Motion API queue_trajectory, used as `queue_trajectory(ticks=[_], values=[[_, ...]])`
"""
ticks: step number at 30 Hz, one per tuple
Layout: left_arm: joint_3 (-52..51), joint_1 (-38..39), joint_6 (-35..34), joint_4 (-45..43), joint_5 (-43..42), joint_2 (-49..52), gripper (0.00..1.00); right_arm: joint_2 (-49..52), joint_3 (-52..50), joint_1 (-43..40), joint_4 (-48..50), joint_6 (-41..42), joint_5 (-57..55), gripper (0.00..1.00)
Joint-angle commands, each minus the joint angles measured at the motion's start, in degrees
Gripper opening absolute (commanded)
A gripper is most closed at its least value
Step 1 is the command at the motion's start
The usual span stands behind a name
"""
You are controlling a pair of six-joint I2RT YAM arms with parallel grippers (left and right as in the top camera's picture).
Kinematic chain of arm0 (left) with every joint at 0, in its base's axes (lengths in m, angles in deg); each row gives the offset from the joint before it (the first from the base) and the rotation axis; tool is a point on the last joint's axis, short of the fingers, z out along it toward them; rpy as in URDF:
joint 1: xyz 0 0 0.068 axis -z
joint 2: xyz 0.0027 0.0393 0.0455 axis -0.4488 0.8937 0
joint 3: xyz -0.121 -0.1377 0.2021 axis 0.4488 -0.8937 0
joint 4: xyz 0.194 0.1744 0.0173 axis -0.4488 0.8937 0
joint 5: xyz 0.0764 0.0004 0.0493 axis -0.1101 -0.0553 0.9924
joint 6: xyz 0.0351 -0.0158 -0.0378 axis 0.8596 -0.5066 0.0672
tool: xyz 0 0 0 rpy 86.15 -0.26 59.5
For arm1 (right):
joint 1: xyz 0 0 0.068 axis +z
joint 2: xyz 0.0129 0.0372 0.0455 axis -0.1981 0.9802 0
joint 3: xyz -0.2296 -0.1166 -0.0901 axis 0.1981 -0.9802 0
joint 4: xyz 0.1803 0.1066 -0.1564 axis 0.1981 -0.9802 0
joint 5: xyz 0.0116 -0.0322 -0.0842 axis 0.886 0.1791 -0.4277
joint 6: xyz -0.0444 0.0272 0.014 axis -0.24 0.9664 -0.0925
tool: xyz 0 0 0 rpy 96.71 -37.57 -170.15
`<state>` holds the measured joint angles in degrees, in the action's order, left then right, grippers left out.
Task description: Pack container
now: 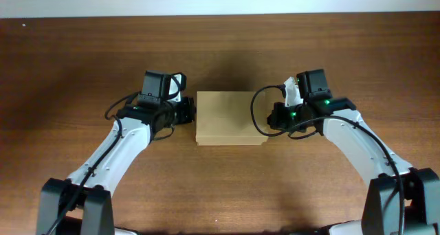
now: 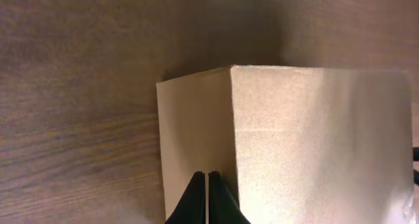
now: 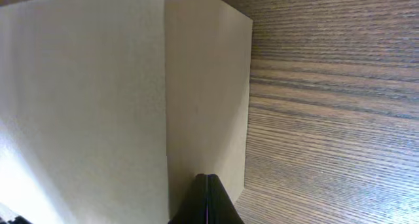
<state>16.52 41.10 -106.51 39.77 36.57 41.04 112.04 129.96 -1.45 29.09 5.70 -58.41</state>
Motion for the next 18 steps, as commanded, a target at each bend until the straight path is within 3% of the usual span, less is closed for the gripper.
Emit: queue_trajectory(ticks=[1, 10, 18], values=[[-0.1, 0.7, -0.7, 0.4, -3.2, -0.1, 0.02, 0.2, 0.3, 1.2, 0.5, 0.5, -1.4, 0.04], [0.7, -3.0, 0.0, 5.2, 3.5, -6.5, 0.02, 0.2, 7.5, 0.9, -1.4, 0.5, -4.7, 0.04], [0.7, -3.9, 5.0, 12.2, 11.5, -22.6, 0.02, -1.0, 21.7, 0.0, -14.3, -4.8, -11.6, 0.04]])
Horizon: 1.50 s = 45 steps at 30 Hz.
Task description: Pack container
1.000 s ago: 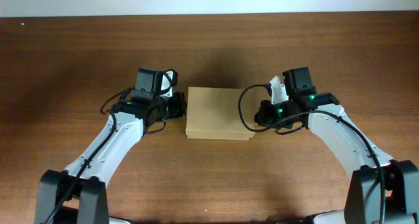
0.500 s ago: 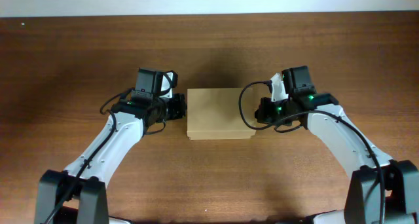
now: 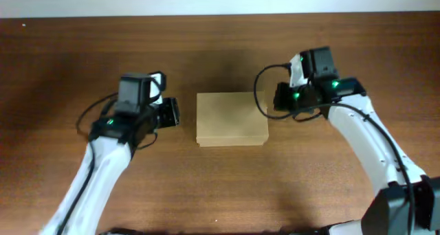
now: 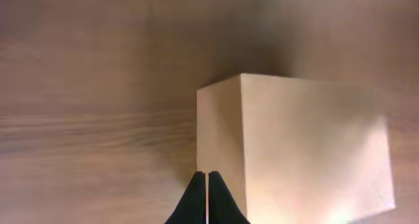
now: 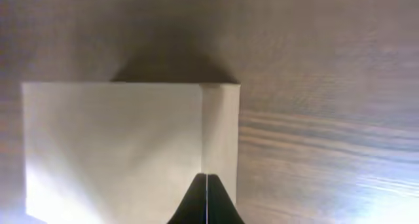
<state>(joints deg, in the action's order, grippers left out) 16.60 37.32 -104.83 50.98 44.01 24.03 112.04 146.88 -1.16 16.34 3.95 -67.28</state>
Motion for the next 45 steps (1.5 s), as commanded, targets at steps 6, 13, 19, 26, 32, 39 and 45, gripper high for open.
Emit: queue_trajectory(ticks=[6, 13, 19, 26, 32, 39, 45], values=[[0.6, -0.1, 8.6, 5.8, 4.0, -17.4, 0.02, -7.0, 10.3, -0.2, -4.5, -4.4, -2.7, 0.04], [0.6, -0.1, 14.0, 8.9, 4.0, -26.1, 0.02, -19.9, 9.7, -0.2, -12.0, -8.6, -5.4, 0.04], [0.6, -0.1, 14.0, 9.9, 4.0, -27.8, 0.02, -34.7, -0.6, -0.2, -13.7, -8.9, -7.1, 0.04], [0.6, -0.1, 14.0, 11.0, 4.0, -27.8, 0.02, -58.6, -22.4, -0.2, -9.7, -4.0, -7.0, 0.04], [0.6, -0.1, 14.0, 11.0, 4.0, -27.7, 0.56, -69.7, -26.1, -0.2, -8.5, -0.8, -7.0, 0.99], [0.6, -0.1, 14.0, 11.0, 4.0, -27.6, 1.0, -71.0, -26.1, -0.2, -5.6, 7.0, 1.5, 0.99], [0.6, -0.1, 14.0, 11.0, 4.0, -27.6, 1.0, -70.9, -26.1, -0.2, 1.3, 7.7, 0.0, 0.99]])
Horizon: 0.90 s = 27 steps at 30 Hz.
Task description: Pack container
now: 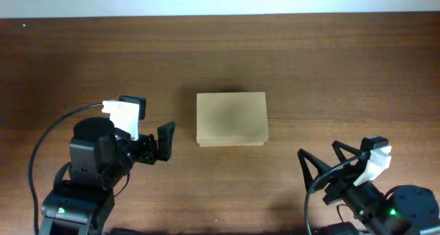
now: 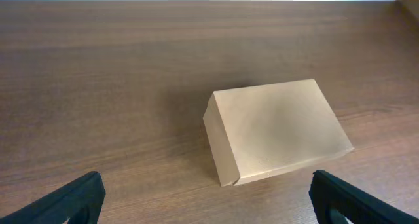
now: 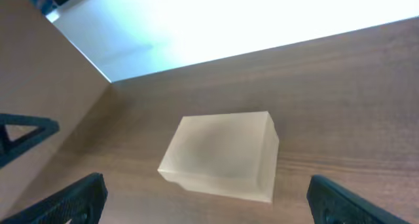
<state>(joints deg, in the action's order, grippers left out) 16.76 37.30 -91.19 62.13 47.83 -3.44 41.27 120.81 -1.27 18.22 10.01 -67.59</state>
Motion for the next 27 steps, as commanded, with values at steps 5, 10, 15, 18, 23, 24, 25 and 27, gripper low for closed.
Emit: queue_trajectory(ticks=[5, 10, 15, 18, 23, 24, 25, 27], values=[[0.4, 0.0, 0.3, -0.1, 0.2, -0.1, 1.0, -0.1, 0.0, 0.0, -11.7, 1.6, -2.4, 0.99], [0.4, 0.0, 0.3, -0.1, 0.2, -0.1, 1.0, -0.1, 0.0, 0.0, -18.0, 1.6, -2.4, 0.99], [0.4, 0.0, 0.3, -0.1, 0.2, -0.1, 1.0, -0.1, 0.0, 0.0, -19.8, 1.6, -2.4, 0.99], [0.4, 0.0, 0.3, -0.1, 0.2, -0.1, 1.0, -0.1, 0.0, 0.0, -19.8, 1.6, -2.4, 0.99], [0.4, 0.1, 0.3, 1.0, 0.2, -0.9, 1.0, -0.1, 0.0, 0.0, -19.8, 1.6, -2.4, 0.99], [0.4, -0.1, 0.6, 1.7, 1.1, -1.8, 1.0, -0.1, 0.0, 0.0, -19.8, 1.6, -2.4, 0.99], [0.4, -0.5, 0.6, 2.4, 2.6, -3.1, 1.0, -0.1, 0.0, 0.0, -19.8, 1.6, -2.4, 0.99], [0.2, -1.4, 0.6, 2.4, 5.1, -5.7, 1.0, -0.1, 0.0, 0.0, -19.8, 1.6, -2.4, 0.99]])
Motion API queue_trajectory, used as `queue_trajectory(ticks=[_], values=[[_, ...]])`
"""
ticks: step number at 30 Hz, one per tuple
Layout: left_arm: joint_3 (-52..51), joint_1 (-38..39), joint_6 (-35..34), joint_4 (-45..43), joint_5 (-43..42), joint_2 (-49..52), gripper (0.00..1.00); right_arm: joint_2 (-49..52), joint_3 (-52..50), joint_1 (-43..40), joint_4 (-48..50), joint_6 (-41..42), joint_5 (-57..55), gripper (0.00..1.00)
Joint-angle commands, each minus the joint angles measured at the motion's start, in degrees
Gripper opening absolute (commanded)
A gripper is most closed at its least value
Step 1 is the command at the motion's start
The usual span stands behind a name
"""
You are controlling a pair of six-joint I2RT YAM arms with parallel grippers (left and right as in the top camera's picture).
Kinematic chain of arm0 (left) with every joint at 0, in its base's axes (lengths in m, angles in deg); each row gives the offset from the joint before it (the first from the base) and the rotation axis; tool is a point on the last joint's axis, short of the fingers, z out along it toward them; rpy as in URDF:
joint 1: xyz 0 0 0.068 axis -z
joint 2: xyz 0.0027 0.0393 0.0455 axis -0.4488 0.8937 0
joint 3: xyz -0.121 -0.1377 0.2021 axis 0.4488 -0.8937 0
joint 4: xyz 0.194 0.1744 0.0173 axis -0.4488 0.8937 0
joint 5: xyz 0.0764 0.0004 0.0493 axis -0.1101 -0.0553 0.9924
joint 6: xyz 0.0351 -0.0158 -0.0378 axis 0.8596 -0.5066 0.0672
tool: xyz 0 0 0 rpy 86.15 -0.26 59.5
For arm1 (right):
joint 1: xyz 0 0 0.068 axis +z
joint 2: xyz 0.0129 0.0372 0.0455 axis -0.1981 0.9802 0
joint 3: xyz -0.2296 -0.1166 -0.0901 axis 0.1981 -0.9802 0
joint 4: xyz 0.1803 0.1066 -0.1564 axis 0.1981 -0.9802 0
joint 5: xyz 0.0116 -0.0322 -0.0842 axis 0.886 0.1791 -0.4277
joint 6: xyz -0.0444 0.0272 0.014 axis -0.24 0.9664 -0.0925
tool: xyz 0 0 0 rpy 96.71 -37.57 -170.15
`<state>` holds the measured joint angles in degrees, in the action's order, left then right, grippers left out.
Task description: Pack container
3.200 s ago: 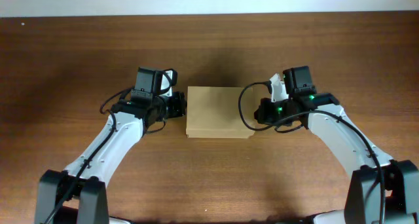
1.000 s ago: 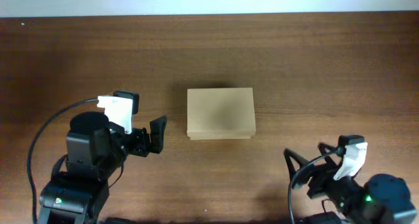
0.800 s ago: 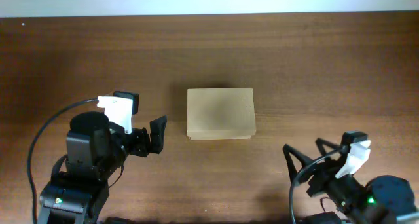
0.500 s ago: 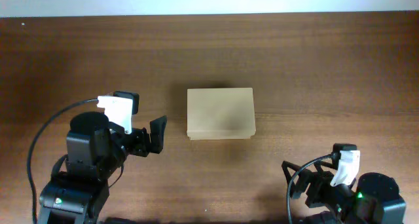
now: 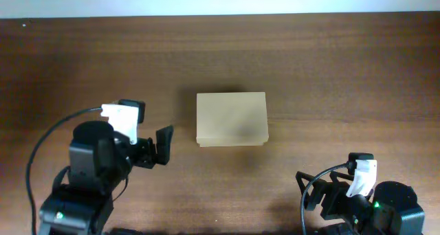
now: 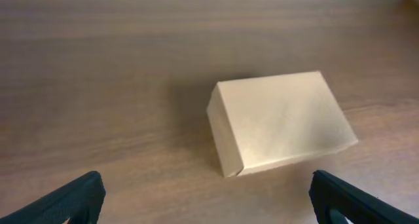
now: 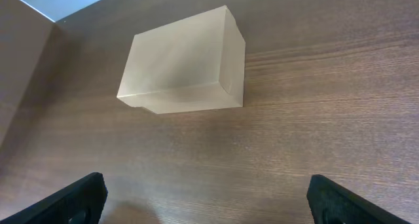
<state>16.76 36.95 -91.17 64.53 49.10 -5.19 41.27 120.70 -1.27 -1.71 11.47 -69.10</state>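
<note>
A closed tan cardboard box (image 5: 231, 119) lies flat at the middle of the wooden table, with nothing touching it. The left wrist view shows it ahead and to the right (image 6: 281, 122); the right wrist view shows it ahead and to the left (image 7: 180, 60). My left gripper (image 5: 165, 144) is drawn back to the box's near left, open, with black fingertips (image 6: 72, 198) at the frame's bottom corners. My right gripper (image 5: 302, 190) is folded back near the front right edge, open and empty, fingertips (image 7: 340, 198) wide apart.
The brown wooden table (image 5: 330, 70) runs to a pale wall strip along its far edge. A brown panel (image 7: 19, 60) stands at the left of the right wrist view. Both arm bases sit at the table's front corners.
The right arm has drawn further back toward the front edge, and its camera now looks down more steeply at the box. The left arm has barely moved. Both grippers stay open.
Both grippers were shut and pressed against the box's left and right ends. Then they were shut a short way off from the box. Later both arms were folded back at the table's near side with grippers open, and the box stays closed at the middle.
</note>
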Motion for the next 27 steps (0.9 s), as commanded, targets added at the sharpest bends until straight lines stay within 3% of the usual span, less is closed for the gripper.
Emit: queue_trajectory(ticks=[1, 5, 16, 27], values=[[0.1, -1.6, 0.5, -0.3, 5.8, -5.7, 1.0, -0.1, 0.1, 0.0, 0.1, 0.1, -0.9, 0.99], [-4.1, -4.2, 0.6, -2.0, 12.1, -12.9, 1.0, -0.1, 0.1, 0.0, 0.1, 0.1, -0.9, 0.99], [-30.4, -6.7, 6.7, -19.8, 9.4, -33.7, 1.0, -0.1, 0.1, 0.0, 0.1, 0.1, -0.9, 0.99], [-40.0, -6.7, 6.6, -21.6, 8.9, -40.6, 1.0, -0.1, 0.1, 0.0, 0.1, 0.1, -0.9, 0.99]])
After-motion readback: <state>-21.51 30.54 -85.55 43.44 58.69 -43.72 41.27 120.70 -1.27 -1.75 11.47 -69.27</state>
